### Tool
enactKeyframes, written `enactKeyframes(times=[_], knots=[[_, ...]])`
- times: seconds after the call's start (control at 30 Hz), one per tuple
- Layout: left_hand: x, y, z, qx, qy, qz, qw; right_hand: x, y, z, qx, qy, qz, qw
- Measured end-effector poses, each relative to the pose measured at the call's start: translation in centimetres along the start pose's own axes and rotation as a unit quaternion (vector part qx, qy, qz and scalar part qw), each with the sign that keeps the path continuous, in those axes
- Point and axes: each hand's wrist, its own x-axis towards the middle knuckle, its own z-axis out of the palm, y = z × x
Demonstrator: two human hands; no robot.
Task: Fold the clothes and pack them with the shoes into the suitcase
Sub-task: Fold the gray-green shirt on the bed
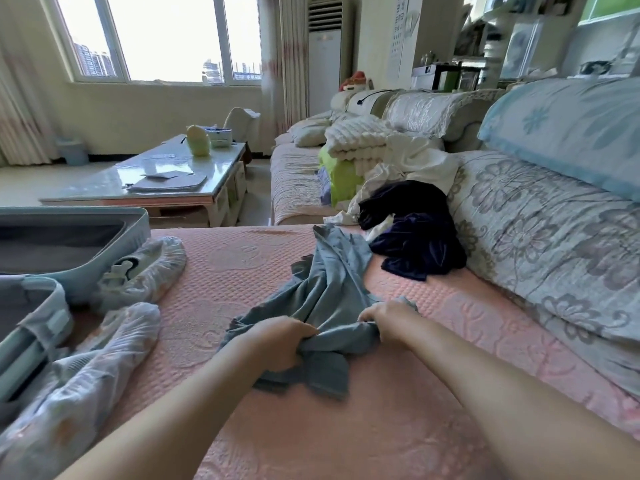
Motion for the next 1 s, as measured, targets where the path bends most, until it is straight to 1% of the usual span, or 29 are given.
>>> enactKeyframes(times=[0.07,0.1,0.13,0.17,0.2,0.23,0.27,0.3,0.33,0.37,0.4,0.43,0.47,0.5,0.53,0.57,0.6,0.63,0.67,0.73,0.8,0.87,0.93,1.0], knots=[[0.1,-0.3,-0.6,-0.014,0.03,-0.006,0.999,-0.2,-0.4,-0.7,0.028,0.034,0.008,0.999],[0.0,-0.2,-1.0,-0.022,0.025,0.001,0.999,-0.3,-0.6,-1.0,0.037,0.022,-0.001,0.999],[-0.4,0.1,-1.5,-0.034,0.003,0.015,0.999,-0.7,-0.9,-1.4,0.037,-0.022,-0.009,0.999],[-0.8,0.4,-2.0,-0.049,-0.035,0.03,0.998,-1.1,-1.1,-1.8,0.037,-0.1,-0.012,0.994],[-1.2,0.7,-2.4,-0.067,-0.085,0.042,0.993,-1.4,-1.5,-2.0,0.045,-0.201,-0.008,0.979],[-1.6,0.9,-2.7,-0.096,-0.145,0.046,0.984,-1.7,-1.8,-2.3,0.063,-0.29,-0.001,0.955],[-1.9,1.0,-3.0,-0.141,-0.203,0.042,0.968,-2.0,-2.1,-2.8,0.093,-0.348,0.003,0.933],[-2.2,0.9,-3.4,-0.204,-0.246,0.03,0.947,-2.2,-2.3,-3.3,0.125,-0.369,0.001,0.921],[-2.2,0.7,-3.8,-0.271,-0.256,0.016,0.928,-2.1,-2.3,-3.7,0.151,-0.357,-0.005,0.922],[-1.8,0.2,-4.0,-0.328,-0.238,0.008,0.914,-1.8,-2.2,-4.2,0.183,-0.319,-0.007,0.93],[-1.2,-0.3,-4.1,-0.375,-0.196,0.008,0.906,-1.2,-2.2,-4.6,0.219,-0.256,-0.006,0.942],[-0.5,-0.9,-4.2,-0.417,-0.136,0.001,0.899,-0.5,-2.1,-4.7,0.253,-0.173,-0.003,0.952],[0.4,-1.6,-4.1,-0.436,-0.062,-0.016,0.898,0.4,-2.0,-4.7,0.266,-0.078,-0.002,0.961],[1.4,-2.4,-3.8,-0.421,0.014,-0.043,0.906,1.5,-1.8,-4.5,0.251,0.014,-0.004,0.968],[2.4,-3.2,-3.5,-0.376,0.077,-0.073,0.92,2.5,-1.8,-4.2,0.22,0.075,-0.005,0.973],[3.4,-3.9,-3.0,-0.314,0.118,-0.102,0.936,3.5,-1.9,-3.7,0.189,0.103,-0.009,0.977],[4.3,-4.4,-2.5,-0.247,0.136,-0.124,0.951,4.3,-2.0,-3.2,0.161,0.106,-0.016,0.981],[5.2,-4.8,-1.9,-0.188,0.131,-0.145,0.963,5.3,-2.1,-2.7,0.13,0.098,-0.028,0.986],[6.0,-5.2,-1.4,-0.149,0.109,-0.156,0.97,5.8,-2.2,-2.5,0.088,0.084,-0.042,0.992],[7.9,-5.9,-0.3,-0.117,0.04,-0.158,0.98,7.4,-2.4,-1.6,-0.007,0.067,-0.089,0.994],[9.0,-6.2,0.3,-0.088,-0.002,-0.135,0.987,8.3,-2.4,-0.8,-0.061,0.086,-0.136,0.985],[9.9,-6.4,0.7,-0.082,0.004,-0.122,0.989,9.2,-2.5,-0.3,-0.089,0.111,-0.158,0.977],[9.9,-6.4,0.8,-0.068,0.028,-0.108,0.991,9.3,-2.5,-0.4,-0.121,0.148,-0.184,0.964],[9.0,-6.7,0.5,-0.028,0.057,-0.139,0.988,9.1,-2.3,-0.4,-0.142,0.206,-0.201,0.947]])
